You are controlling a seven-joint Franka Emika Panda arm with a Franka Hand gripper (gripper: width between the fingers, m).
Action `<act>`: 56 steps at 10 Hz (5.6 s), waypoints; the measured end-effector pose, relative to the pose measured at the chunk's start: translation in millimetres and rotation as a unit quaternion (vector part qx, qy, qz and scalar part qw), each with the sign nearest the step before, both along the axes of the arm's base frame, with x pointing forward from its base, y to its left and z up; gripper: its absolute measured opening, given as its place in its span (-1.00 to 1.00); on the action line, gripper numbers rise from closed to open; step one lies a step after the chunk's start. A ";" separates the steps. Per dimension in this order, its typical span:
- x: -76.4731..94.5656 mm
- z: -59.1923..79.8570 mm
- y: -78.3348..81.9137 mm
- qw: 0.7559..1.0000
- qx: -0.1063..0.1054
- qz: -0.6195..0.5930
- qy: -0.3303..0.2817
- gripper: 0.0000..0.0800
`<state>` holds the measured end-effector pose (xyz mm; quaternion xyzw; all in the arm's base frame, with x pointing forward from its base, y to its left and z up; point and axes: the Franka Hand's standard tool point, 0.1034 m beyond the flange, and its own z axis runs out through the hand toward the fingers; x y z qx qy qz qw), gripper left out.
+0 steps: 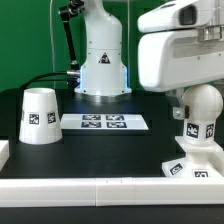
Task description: Assemble lamp
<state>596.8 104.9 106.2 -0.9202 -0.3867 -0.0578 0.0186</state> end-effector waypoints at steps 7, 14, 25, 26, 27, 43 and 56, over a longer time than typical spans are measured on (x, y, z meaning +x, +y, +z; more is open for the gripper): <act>5.3 1.7 -1.8 0.961 -0.059 0.269 -0.009 0.75; 5.1 0.0 -5.7 0.969 -0.055 0.242 -0.008 0.44; 8.2 0.5 -6.1 0.972 0.004 -0.236 0.004 0.44; 8.6 0.8 -6.5 0.963 0.008 -0.269 0.005 0.44; 8.8 1.2 -7.2 0.952 0.011 -0.305 0.007 0.44; 4.0 4.4 1.1 0.753 0.068 -0.649 0.078 0.74; 14.5 4.8 -5.2 0.999 -0.008 -0.035 0.019 0.75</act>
Offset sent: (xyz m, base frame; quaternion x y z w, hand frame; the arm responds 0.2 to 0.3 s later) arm 0.0118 0.0037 0.0021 -0.0005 -0.0433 -0.1885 0.9811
